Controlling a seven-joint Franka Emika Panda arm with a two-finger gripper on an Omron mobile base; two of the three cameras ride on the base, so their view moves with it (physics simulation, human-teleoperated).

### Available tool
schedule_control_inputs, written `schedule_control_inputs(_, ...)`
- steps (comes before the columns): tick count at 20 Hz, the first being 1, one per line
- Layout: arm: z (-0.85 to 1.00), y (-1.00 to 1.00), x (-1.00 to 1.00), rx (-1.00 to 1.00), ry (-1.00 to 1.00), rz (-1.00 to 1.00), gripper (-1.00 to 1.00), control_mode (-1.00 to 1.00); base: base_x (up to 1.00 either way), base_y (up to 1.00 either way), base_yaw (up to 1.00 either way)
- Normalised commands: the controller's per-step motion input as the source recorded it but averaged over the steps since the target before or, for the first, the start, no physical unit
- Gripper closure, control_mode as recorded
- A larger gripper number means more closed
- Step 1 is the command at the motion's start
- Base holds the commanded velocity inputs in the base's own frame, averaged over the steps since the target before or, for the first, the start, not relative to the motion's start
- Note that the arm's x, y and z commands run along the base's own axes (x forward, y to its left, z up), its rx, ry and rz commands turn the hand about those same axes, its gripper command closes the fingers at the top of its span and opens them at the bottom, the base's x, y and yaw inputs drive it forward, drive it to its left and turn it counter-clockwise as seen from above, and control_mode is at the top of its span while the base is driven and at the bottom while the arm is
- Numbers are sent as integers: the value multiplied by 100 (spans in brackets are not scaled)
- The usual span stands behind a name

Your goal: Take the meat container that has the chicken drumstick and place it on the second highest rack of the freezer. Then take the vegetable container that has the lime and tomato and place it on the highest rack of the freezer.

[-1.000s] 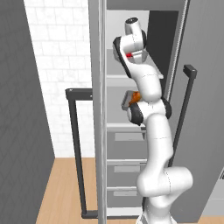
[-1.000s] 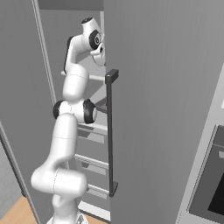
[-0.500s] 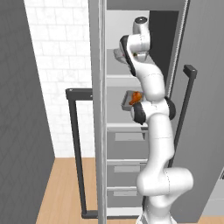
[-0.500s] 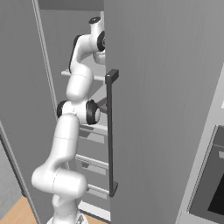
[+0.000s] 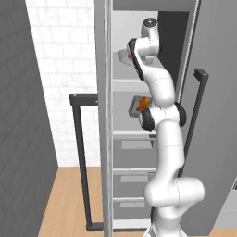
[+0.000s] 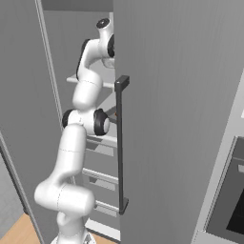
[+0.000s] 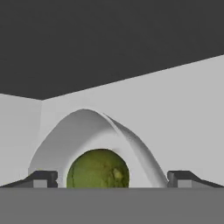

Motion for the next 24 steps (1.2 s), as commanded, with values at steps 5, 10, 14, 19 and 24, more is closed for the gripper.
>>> schedule_control_inputs(5, 51, 0, 31, 1, 13, -4, -100, -100, 0, 0, 0)
schedule_control_inputs(10, 12, 6, -91, 0, 0, 0, -100, -100, 0, 0, 0)
schedule_control_inputs(14, -16, 3, -100, 0, -2, 0, -100, -100, 0, 0, 0)
schedule_control_inputs(19, -87, 4, -100, -1, -26, 0, -100, -100, 0, 0, 0)
schedule_control_inputs(24, -65, 1, -100, 0, -39, 1, -100, -100, 0, 0, 0)
